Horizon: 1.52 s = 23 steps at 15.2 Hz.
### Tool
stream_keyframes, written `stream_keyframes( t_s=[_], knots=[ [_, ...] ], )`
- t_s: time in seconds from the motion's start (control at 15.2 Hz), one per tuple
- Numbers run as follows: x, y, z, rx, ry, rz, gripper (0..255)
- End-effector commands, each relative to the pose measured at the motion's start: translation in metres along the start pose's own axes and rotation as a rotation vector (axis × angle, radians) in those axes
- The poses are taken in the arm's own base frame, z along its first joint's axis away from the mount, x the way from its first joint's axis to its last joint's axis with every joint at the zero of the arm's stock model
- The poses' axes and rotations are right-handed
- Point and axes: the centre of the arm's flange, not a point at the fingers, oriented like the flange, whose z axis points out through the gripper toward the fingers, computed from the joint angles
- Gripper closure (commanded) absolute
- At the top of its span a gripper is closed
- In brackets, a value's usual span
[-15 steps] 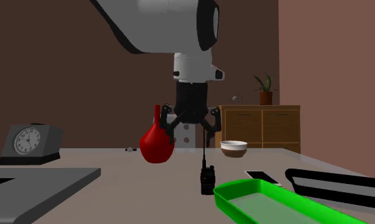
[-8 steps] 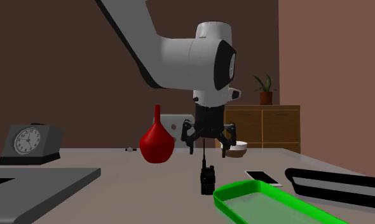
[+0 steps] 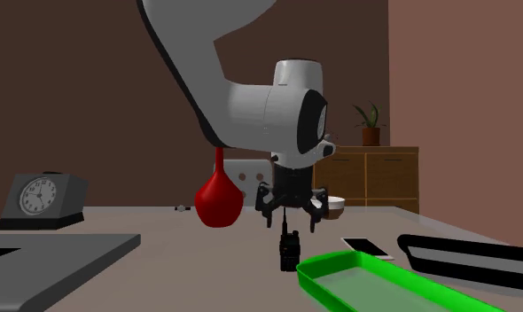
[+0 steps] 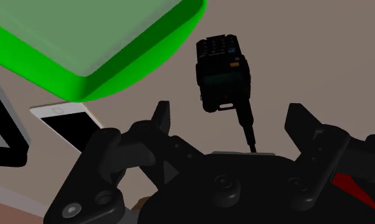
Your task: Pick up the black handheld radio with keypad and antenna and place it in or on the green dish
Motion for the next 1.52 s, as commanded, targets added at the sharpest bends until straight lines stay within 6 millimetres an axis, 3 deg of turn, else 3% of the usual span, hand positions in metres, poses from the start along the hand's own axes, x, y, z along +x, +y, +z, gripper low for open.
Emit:
stream_keyframes(
  t_s=[0.0, 0.4, 0.46, 1.06, 1.45],
  knots=[
    [0.0, 0.0, 0.004, 0.0, 0.001, 0.0, 0],
    [0.0, 0.0, 0.004, 0.0, 0.001, 0.0, 0],
    [0.0, 0.0, 0.004, 0.0, 0.001, 0.0, 255],
    [0.0, 0.0, 0.004, 0.0, 0.001, 0.0, 255],
    [0.013, -0.002, -0.024, 0.0, 0.001, 0.0, 255]
  ],
)
